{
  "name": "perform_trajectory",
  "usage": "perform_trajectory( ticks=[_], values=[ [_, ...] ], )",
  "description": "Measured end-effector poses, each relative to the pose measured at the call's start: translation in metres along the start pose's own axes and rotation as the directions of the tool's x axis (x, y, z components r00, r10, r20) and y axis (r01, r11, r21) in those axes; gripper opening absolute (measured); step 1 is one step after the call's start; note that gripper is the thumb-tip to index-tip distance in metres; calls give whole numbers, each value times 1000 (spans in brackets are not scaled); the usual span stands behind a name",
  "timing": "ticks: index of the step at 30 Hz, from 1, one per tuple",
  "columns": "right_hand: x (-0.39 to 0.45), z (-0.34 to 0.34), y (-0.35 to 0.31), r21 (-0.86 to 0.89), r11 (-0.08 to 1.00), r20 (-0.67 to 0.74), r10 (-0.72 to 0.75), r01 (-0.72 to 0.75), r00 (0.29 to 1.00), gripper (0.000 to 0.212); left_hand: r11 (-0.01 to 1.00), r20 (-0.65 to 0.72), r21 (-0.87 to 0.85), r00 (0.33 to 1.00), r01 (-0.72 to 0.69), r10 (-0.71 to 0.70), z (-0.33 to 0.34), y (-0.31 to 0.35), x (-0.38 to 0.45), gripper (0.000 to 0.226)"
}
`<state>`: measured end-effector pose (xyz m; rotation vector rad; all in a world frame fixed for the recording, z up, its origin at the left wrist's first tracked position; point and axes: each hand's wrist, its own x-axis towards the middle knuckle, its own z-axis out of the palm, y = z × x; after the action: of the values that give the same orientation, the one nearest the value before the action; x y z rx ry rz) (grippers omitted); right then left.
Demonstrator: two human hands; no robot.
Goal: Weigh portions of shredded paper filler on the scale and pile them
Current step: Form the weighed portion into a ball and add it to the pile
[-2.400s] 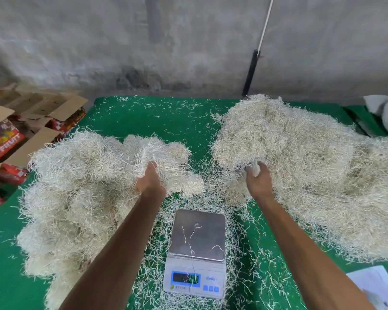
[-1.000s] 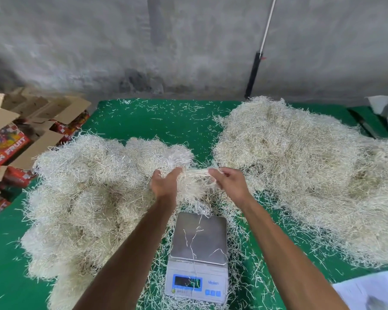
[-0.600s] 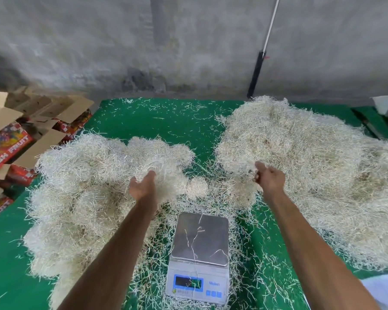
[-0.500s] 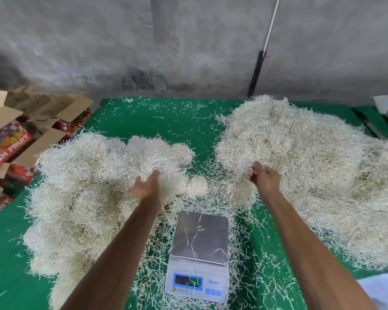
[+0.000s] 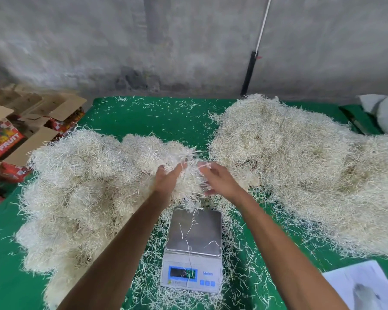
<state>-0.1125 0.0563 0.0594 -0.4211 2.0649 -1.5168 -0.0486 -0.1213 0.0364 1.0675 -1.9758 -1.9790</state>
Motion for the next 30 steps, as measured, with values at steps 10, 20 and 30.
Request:
perform_trajectory(
  ticks=[10, 20, 30],
  values=[
    [-32, 49, 86, -41, 971, -153, 228, -236, 962, 107, 986, 66, 162, 997, 26, -37, -31, -55, -43, 50],
    [-77, 34, 119, -428, 866, -524, -4, -259, 852, 88, 963, -114, 252, 985, -98, 130, -59, -119, -65, 22],
    [-109, 57, 136, -382, 897, -473, 17, -222, 881, 62, 985, -24, 54, 986, -165, 167, -81, -134, -89, 22]
  ],
)
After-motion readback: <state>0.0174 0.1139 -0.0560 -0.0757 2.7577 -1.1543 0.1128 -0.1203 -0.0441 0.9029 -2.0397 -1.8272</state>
